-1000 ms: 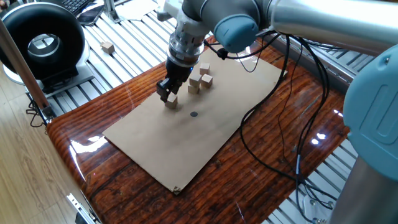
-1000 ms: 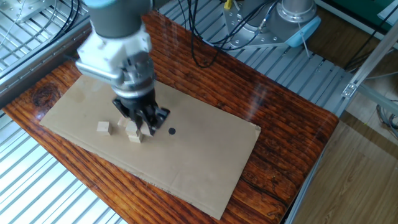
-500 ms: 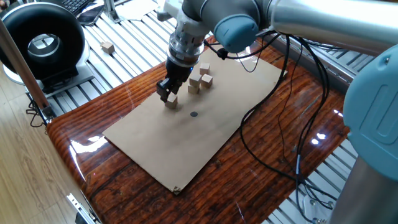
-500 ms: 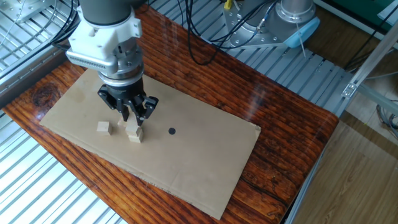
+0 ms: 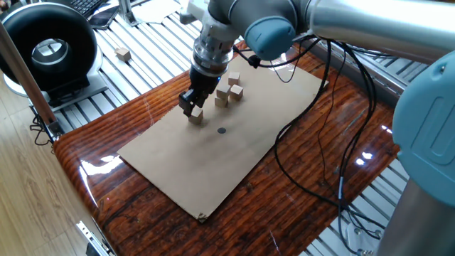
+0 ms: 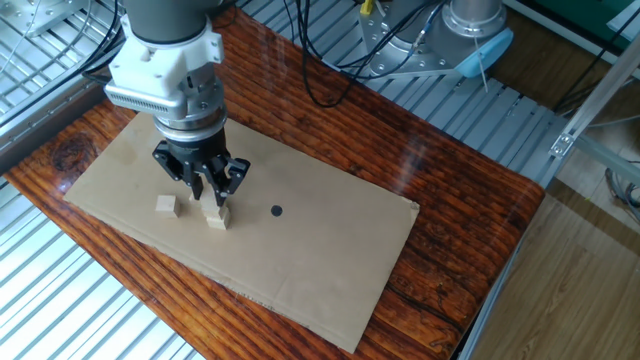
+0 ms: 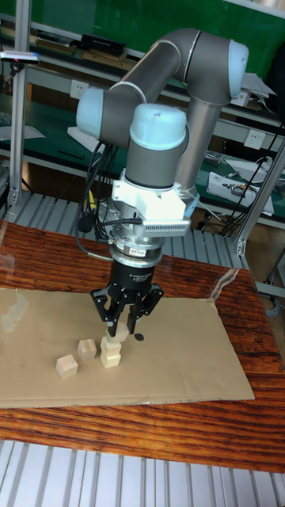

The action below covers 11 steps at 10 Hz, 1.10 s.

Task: Stack the blocks in a vertical line of five

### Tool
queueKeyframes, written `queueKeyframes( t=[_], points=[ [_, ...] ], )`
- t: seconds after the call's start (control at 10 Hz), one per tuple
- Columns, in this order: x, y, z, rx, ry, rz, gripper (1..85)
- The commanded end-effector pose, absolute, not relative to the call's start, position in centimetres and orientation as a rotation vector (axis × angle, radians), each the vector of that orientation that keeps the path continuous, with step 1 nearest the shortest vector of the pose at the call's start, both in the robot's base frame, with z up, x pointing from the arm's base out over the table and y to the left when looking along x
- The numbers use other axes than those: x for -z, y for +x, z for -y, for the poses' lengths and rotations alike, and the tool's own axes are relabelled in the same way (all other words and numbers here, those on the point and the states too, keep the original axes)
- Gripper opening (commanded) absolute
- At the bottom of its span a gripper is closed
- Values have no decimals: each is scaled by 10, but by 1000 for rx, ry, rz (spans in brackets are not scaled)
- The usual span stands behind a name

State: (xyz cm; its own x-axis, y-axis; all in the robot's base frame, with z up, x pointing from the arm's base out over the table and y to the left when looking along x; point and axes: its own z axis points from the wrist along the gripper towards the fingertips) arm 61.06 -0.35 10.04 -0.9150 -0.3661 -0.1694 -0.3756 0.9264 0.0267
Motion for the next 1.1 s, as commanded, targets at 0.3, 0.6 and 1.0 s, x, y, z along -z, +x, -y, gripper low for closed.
queueKeyframes(
  t=[0.3,0.6,1.0],
  points=[
    [-100,621,2,-101,-552,-2887,137],
    [-95,622,7,-90,-563,-2882,137],
    [-95,615,7,-125,-560,-2889,133]
  ],
)
